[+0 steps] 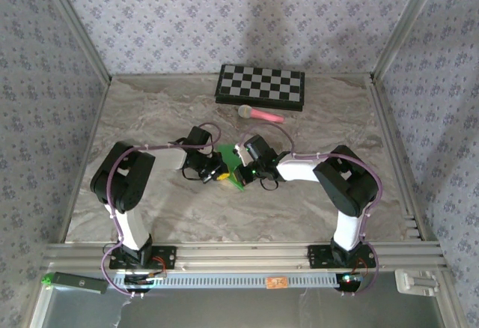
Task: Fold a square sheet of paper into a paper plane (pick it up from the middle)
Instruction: Third fold the triangle at the center of the table.
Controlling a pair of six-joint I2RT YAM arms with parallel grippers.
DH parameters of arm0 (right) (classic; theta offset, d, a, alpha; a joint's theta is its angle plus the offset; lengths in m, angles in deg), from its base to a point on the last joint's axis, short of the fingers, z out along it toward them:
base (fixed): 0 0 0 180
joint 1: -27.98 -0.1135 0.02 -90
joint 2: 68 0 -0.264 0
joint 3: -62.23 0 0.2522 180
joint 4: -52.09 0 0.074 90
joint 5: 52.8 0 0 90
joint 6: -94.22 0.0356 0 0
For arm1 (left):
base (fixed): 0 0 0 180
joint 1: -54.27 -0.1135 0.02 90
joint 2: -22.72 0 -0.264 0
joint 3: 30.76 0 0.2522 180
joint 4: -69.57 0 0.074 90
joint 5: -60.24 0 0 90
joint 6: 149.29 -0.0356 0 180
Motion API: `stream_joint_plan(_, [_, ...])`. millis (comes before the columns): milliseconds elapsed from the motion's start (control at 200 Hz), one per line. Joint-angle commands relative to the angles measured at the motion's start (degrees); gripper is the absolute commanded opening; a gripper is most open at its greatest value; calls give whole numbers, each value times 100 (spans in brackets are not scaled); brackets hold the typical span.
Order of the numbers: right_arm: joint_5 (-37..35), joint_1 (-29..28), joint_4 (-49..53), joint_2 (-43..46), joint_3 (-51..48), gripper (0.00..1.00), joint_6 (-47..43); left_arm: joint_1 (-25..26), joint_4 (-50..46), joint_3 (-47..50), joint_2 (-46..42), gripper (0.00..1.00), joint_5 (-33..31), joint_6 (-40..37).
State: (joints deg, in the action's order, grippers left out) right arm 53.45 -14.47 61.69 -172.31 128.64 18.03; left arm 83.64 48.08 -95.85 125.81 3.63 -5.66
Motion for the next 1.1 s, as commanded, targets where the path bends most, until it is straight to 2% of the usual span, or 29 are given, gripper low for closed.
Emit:
stream_joint_plan(0, [-165, 42, 451, 33, 180, 15, 208, 22, -485, -15, 141, 4, -329, -146])
stream_joint_plan(185, [-383, 198, 1065, 499, 488, 32, 683, 25, -562, 2, 149, 3, -426, -159])
stream_joint_plan(260, [-370, 310, 1308, 644, 535, 34, 933, 21, -572, 9, 146, 3, -460, -159])
stream_joint_plan(415, [-148, 365, 1427, 891, 438, 33, 1187, 25, -572, 18, 135, 3, -482, -146])
stream_joint_plan(635, [666, 240, 1323, 883, 335, 31, 1452, 25, -566, 32, 116, 3, -509, -159])
stream_joint_plan(795, [839, 73, 1190, 530, 378, 23, 1622, 21, -528, 25, 142, 3, -469, -167])
stream_joint_plan(1094, [836, -59, 888, 249, 372, 22, 1945, 25, -494, 42, 177, 3, -394, -201])
